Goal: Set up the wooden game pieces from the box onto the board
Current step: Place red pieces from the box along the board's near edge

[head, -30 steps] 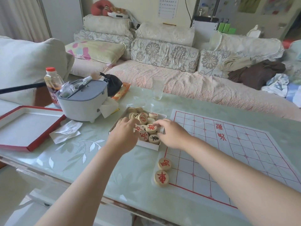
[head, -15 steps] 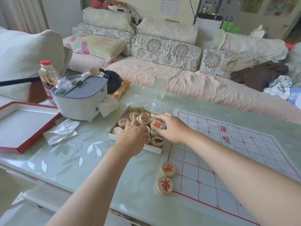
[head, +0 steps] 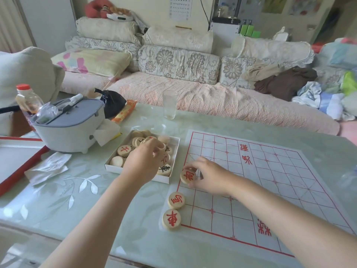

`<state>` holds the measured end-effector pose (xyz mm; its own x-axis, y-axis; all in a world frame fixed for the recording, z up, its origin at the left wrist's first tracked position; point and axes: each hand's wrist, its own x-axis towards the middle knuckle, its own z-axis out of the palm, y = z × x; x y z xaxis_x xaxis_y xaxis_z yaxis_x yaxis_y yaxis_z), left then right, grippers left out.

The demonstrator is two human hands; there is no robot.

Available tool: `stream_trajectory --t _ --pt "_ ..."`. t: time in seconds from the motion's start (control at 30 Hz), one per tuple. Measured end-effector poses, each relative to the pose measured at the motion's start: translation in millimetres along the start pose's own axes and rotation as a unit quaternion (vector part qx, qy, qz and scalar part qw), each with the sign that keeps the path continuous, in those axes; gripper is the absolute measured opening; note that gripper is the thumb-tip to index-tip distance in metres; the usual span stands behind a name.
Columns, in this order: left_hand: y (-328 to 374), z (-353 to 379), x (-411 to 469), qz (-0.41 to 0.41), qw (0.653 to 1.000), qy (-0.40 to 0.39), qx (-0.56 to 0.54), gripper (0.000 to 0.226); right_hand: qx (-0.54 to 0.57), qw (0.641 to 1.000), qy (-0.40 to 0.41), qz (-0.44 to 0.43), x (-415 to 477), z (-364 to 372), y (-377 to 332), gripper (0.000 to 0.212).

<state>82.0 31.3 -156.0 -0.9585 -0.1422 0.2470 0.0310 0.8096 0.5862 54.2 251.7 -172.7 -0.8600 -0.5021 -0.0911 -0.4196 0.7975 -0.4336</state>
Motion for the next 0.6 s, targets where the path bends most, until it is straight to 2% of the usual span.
stream_trajectory --t 0.17,0.27,0.4,0.6 --pt "11.3 4.2 -5.6 -0.062 0.977 -0.032 -0.201 0.011 0.015 1.000 -0.002 -0.015 -3.8 15.8 0.7 0.056" --pt "12.8 2.2 -5.5 -0.104 0.957 -0.047 -0.268 0.015 0.030 0.999 0.002 -0.022 -2.7 17.9 -1.8 0.065" --pt "10.3 3.1 -4.5 -0.131 0.945 -0.055 -0.296 0.018 0.041 0.998 -0.005 -0.040 -0.5 19.3 -7.0 0.070" --pt "11.7 5.8 -5.9 -0.114 0.941 -0.068 -0.310 0.009 0.046 0.998 -0.026 -0.039 3.0 14.5 -5.5 0.071"
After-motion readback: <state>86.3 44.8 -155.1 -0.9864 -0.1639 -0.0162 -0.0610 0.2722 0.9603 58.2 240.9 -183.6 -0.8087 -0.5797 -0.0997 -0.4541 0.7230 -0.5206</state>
